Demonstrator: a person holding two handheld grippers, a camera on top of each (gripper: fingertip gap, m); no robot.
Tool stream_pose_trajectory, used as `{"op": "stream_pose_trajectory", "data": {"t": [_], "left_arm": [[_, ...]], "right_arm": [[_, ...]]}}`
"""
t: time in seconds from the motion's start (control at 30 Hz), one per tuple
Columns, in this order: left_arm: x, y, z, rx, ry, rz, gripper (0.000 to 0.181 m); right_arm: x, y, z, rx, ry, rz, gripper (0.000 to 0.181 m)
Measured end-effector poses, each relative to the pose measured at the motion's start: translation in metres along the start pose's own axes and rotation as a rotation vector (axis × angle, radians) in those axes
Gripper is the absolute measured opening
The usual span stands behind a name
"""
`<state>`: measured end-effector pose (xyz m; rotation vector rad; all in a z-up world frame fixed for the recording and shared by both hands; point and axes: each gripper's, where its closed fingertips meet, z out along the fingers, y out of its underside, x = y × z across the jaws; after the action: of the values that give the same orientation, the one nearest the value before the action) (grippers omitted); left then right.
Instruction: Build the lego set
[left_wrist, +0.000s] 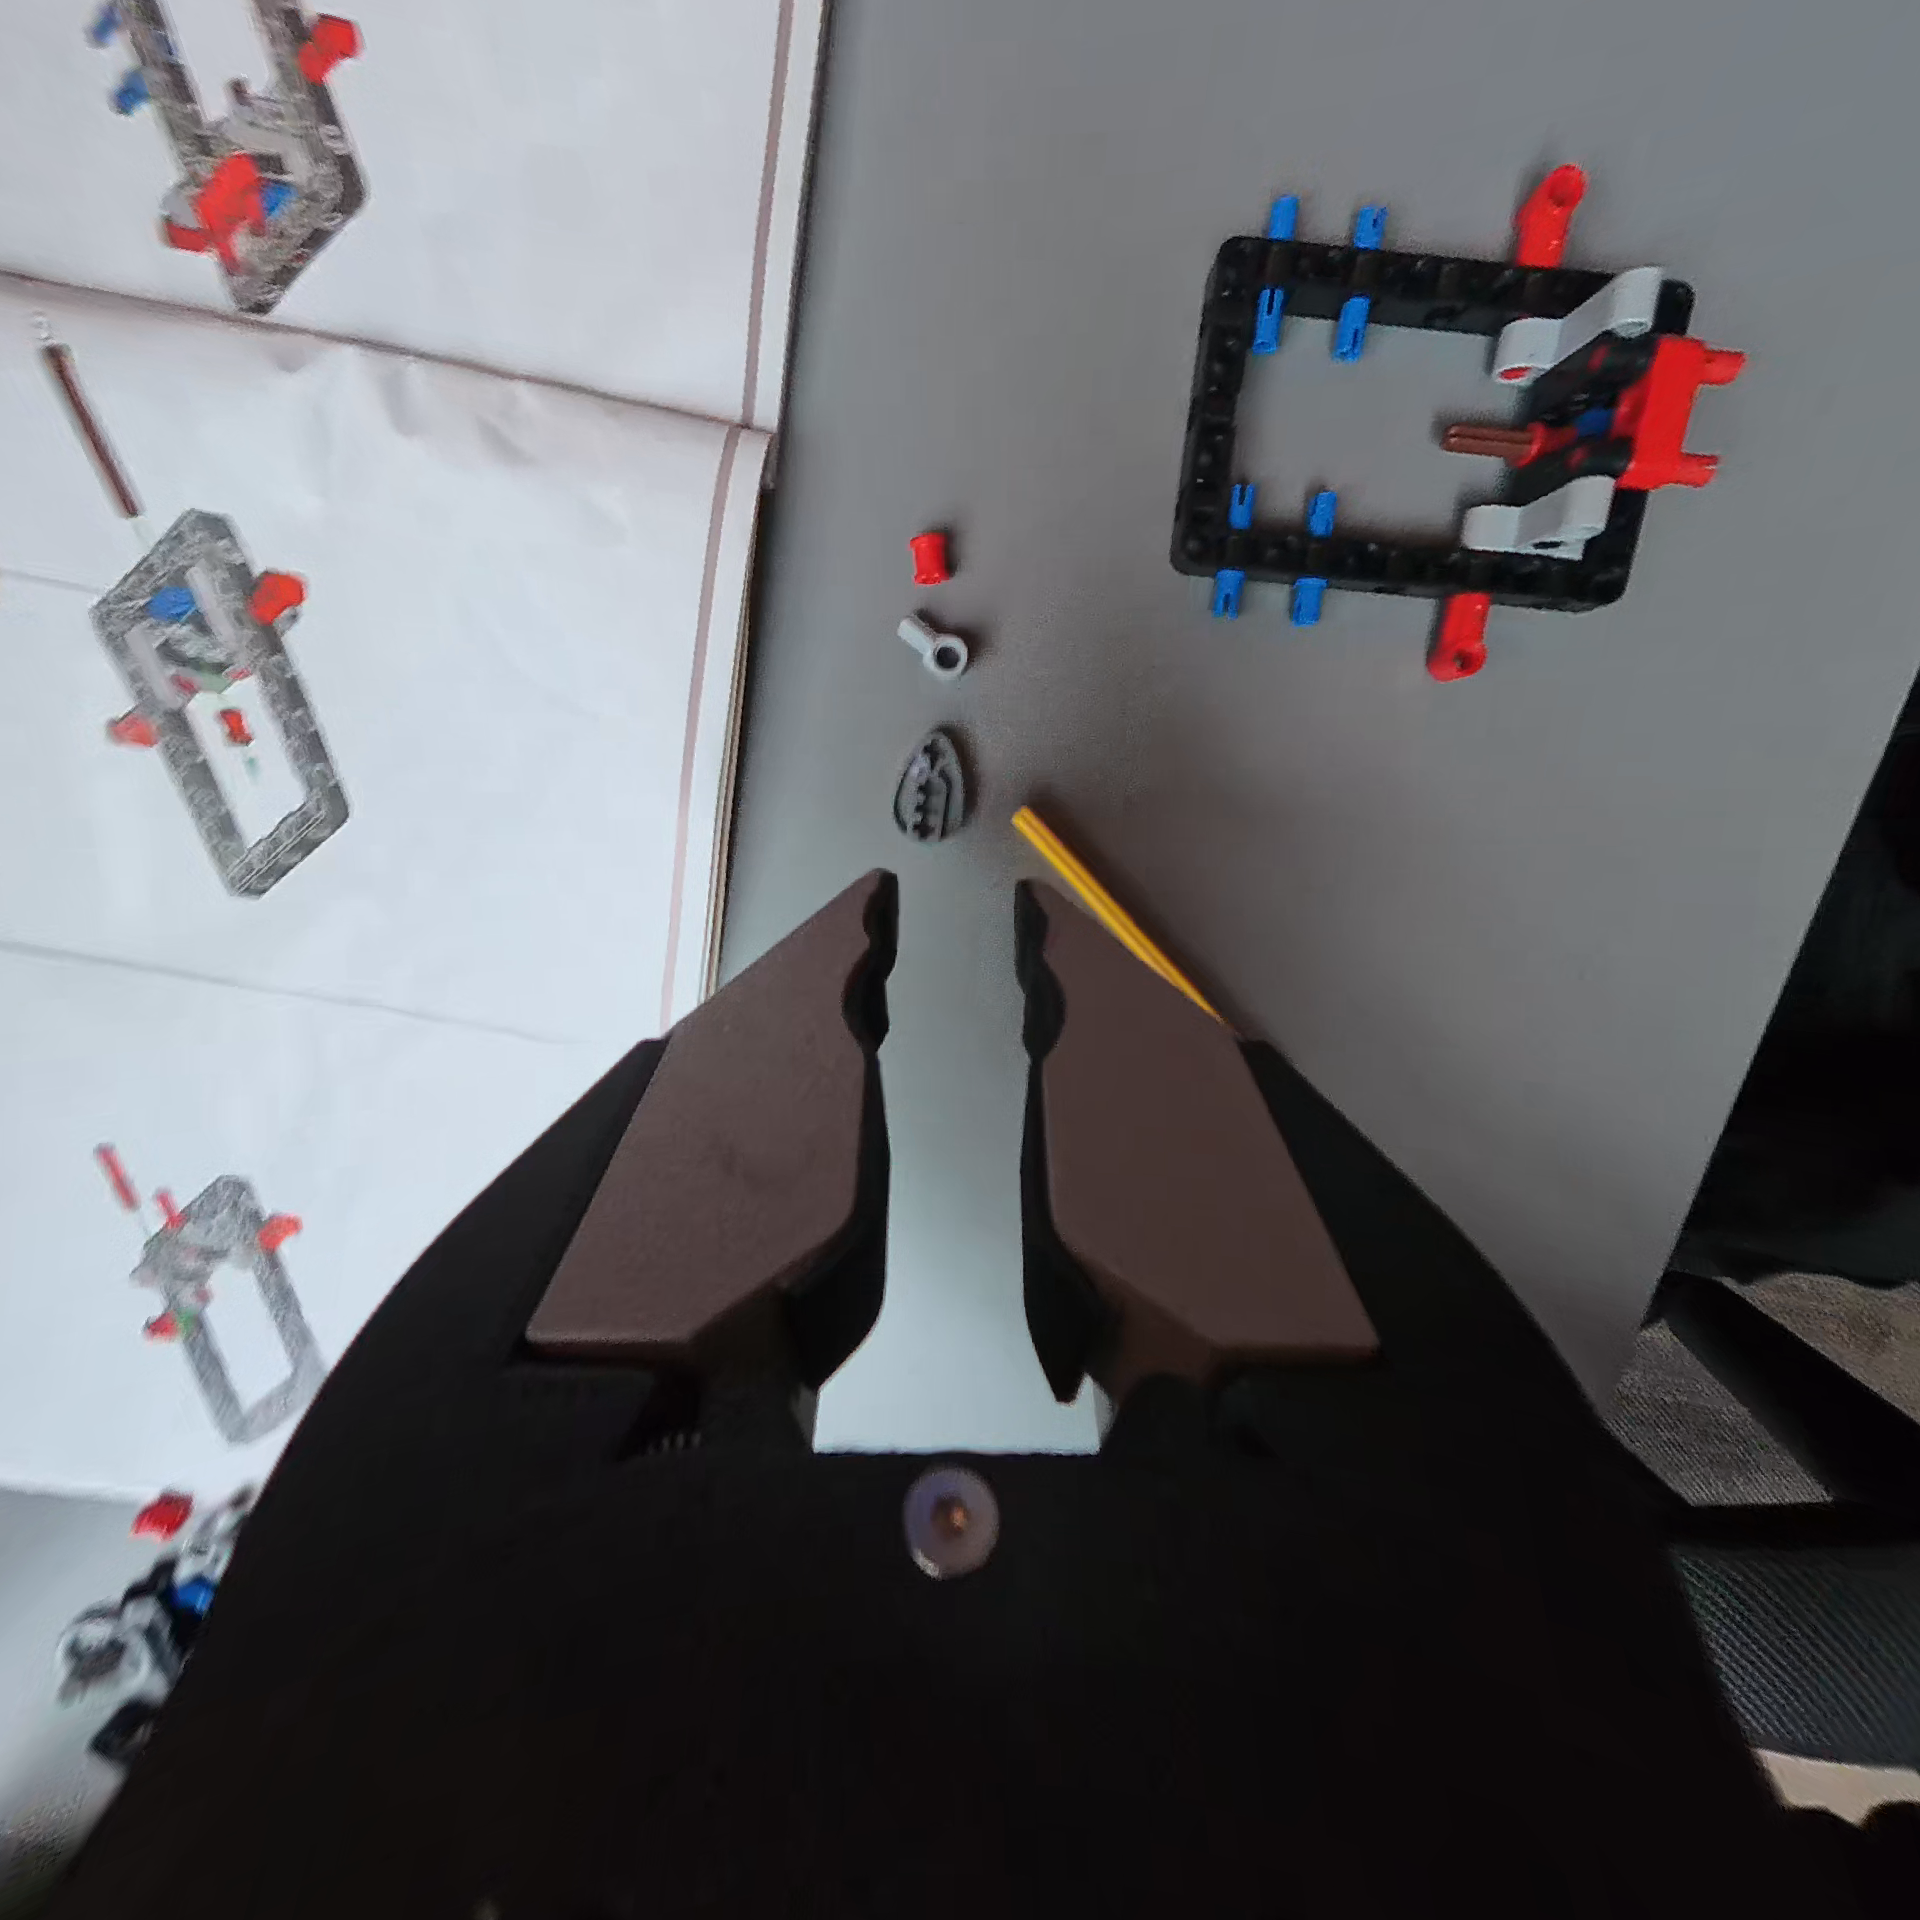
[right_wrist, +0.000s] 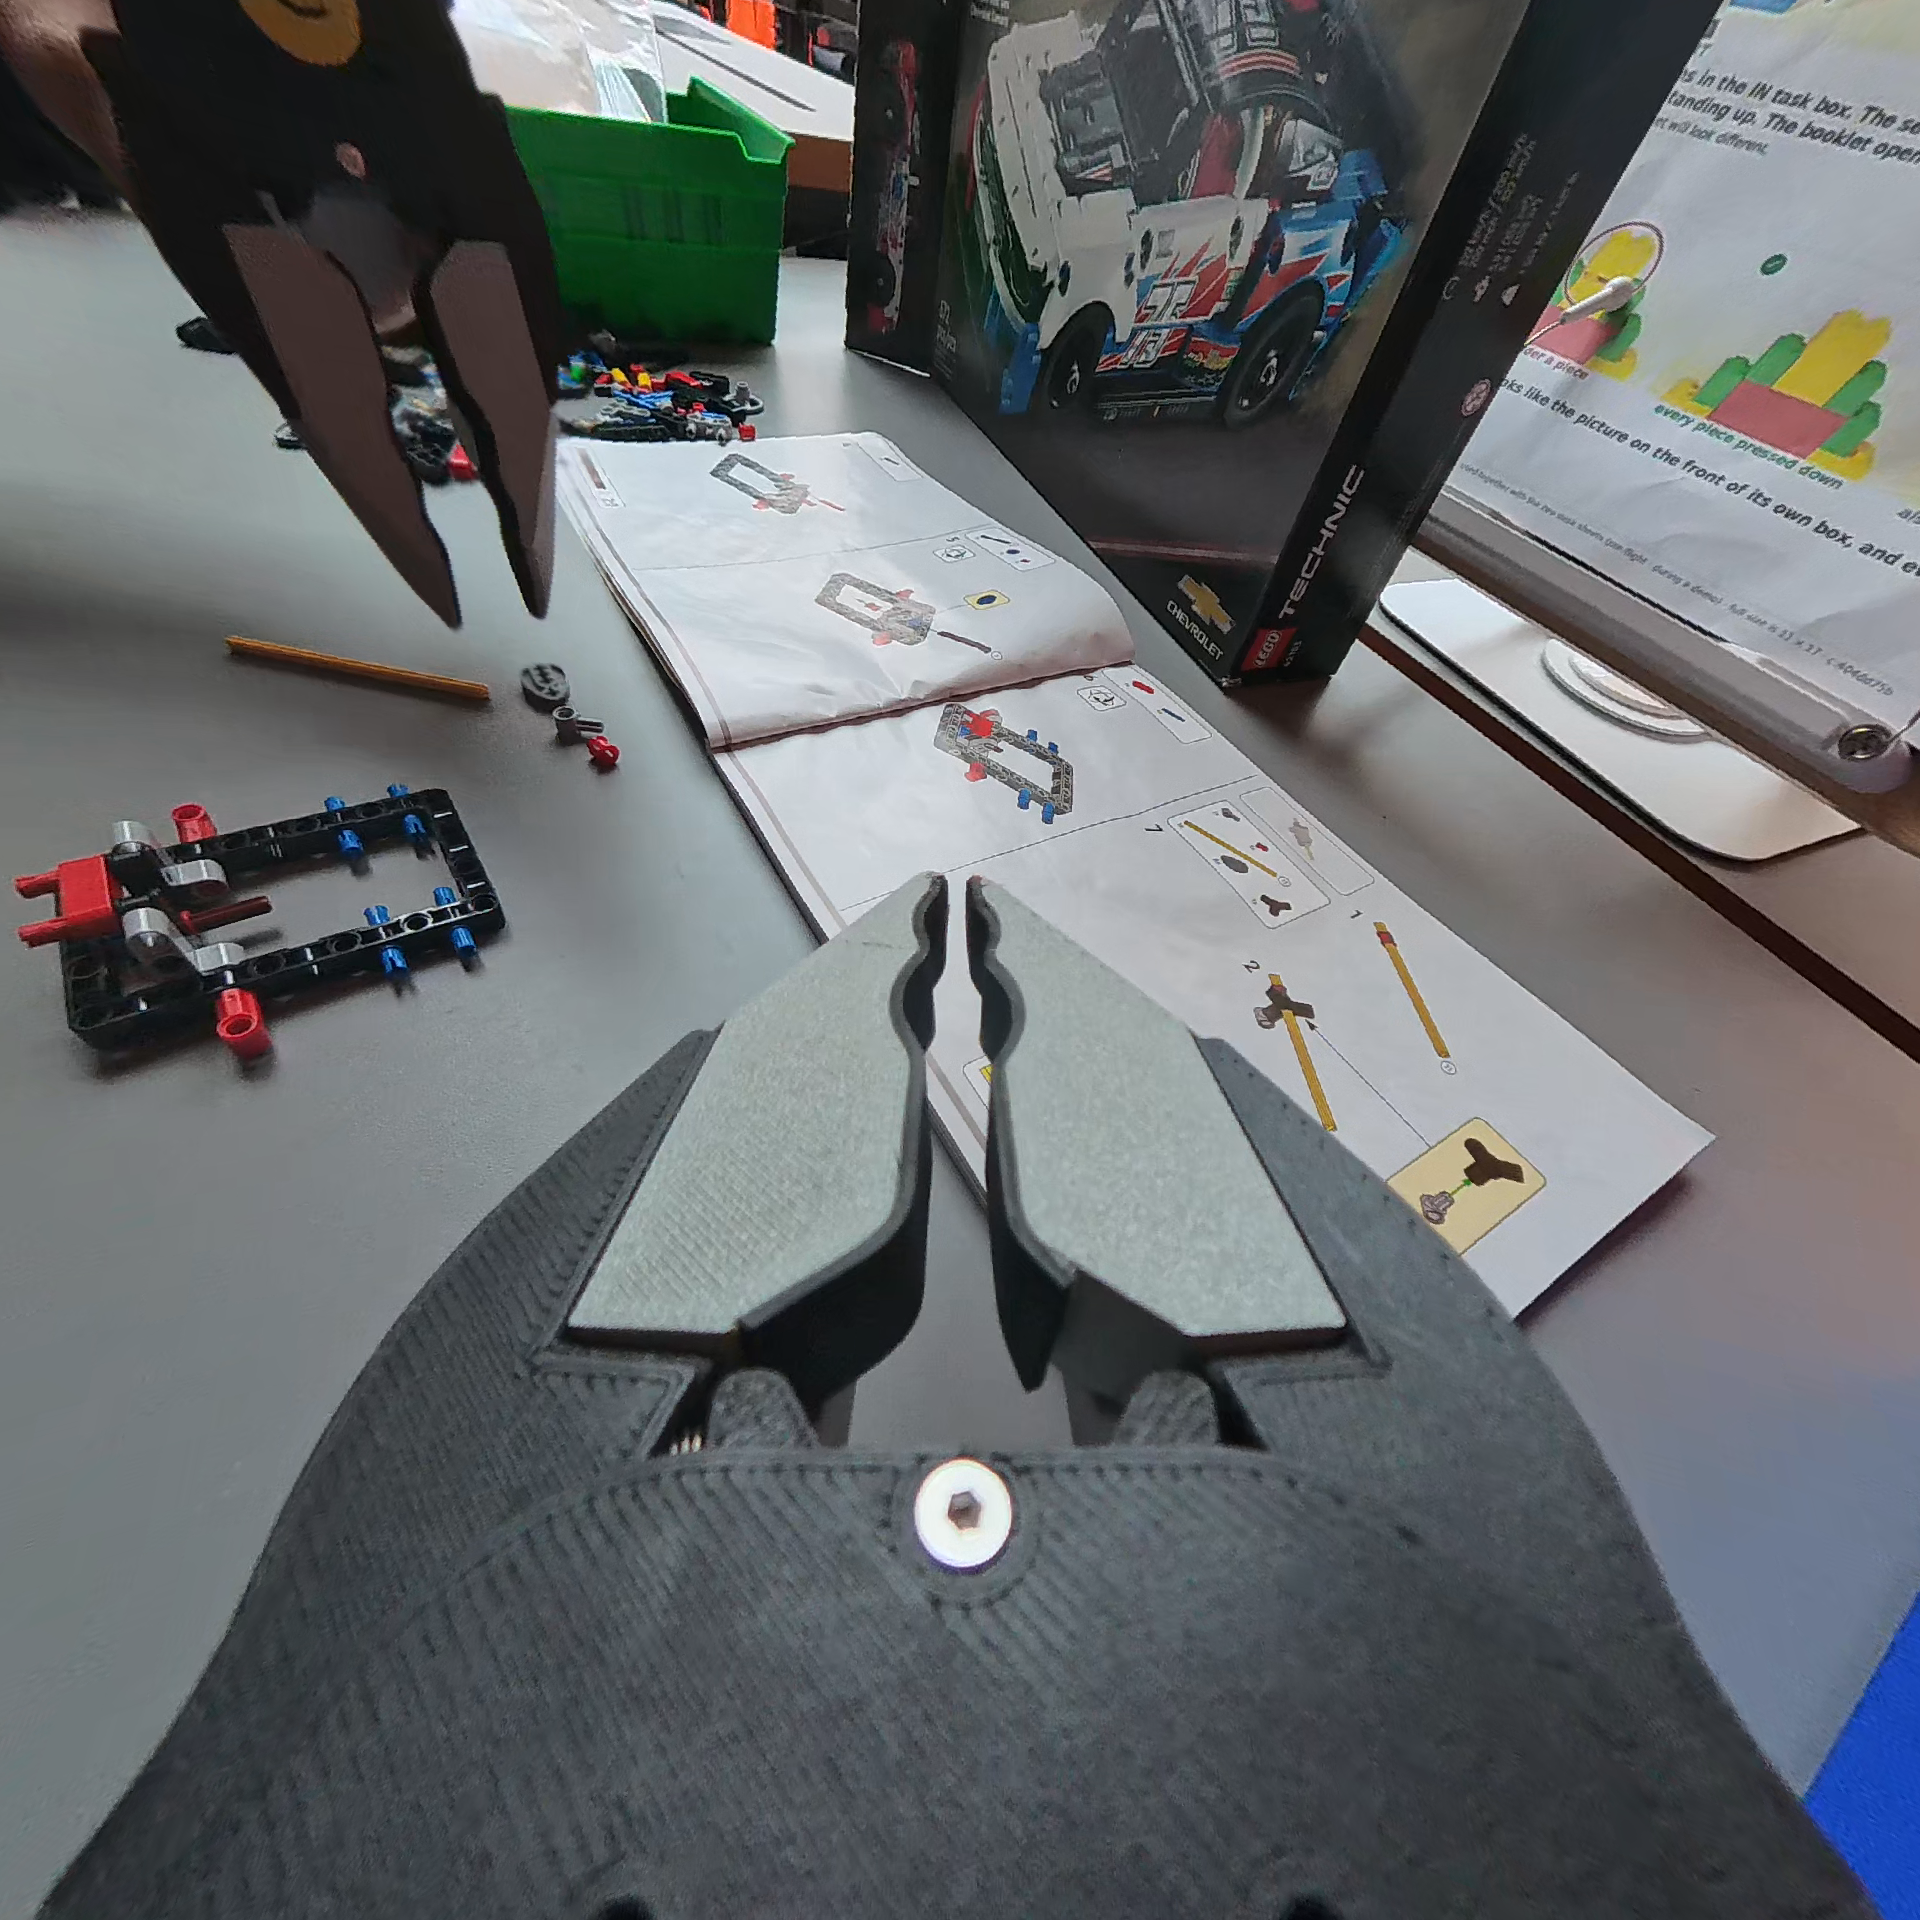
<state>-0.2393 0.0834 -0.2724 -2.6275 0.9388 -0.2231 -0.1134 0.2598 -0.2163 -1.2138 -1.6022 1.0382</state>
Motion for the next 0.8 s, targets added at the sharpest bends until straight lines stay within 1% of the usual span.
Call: {"op": "stream_pose_trajectory", "data": {"t": [0.07,0.13,0.2,0.27,0.3,0.33,0.37,0.43,0.5,0.57,0.63,0.73,0.8], "left_arm": [[-0.005,0.013,-0.021,0.009,-0.068,-0.027,0.02],[-0.013,0.034,-0.05,0.016,-0.147,-0.094,0.019],[-0.029,0.067,-0.083,0.011,-0.256,-0.195,0.016],[-0.046,0.109,-0.112,-0.031,-0.365,-0.33,0.015],[-0.051,0.132,-0.121,-0.068,-0.393,-0.411,0.016],[-0.056,0.154,-0.128,-0.104,-0.423,-0.484,0.017],[-0.06,0.171,-0.132,-0.121,-0.45,-0.546,0.014],[-0.059,0.19,-0.129,-0.115,-0.43,-0.63,0.014],[-0.055,0.206,-0.121,-0.138,-0.426,-0.658,0.013],[-0.045,0.214,-0.112,-0.158,-0.385,-0.671,0.014],[-0.034,0.212,-0.104,-0.129,-0.337,-0.662,0.011],[-0.014,0.194,-0.092,-0.044,-0.254,-0.586,0.013],[0.0,0.184,-0.08,-0.022,-0.203,-0.514,0.012]], "right_arm": [[0.0,0.0,-0.001,0.003,0.001,0.002,0.0],[0.0,-0.001,-0.001,0.004,-0.001,0.003,0.0],[0.0,-0.001,0.0,0.003,-0.003,0.0,0.0],[-0.001,0.0,0.001,-0.001,-0.003,-0.005,0.0],[-0.001,0.0,0.002,-0.005,-0.003,-0.006,0.0],[-0.001,0.002,0.003,-0.009,-0.003,-0.004,0.0],[-0.001,0.002,0.003,-0.012,-0.003,-0.002,0.0],[0.0,0.004,0.004,-0.018,0.0,0.0,0.0],[0.002,0.006,0.005,-0.023,0.006,0.003,0.0],[0.003,0.007,0.005,-0.026,0.011,0.008,0.0],[0.004,0.008,0.005,-0.028,0.014,0.012,0.0],[0.004,0.008,0.005,-0.028,0.011,0.017,0.0],[0.004,0.008,0.006,-0.029,0.006,0.018,0.0]]}}
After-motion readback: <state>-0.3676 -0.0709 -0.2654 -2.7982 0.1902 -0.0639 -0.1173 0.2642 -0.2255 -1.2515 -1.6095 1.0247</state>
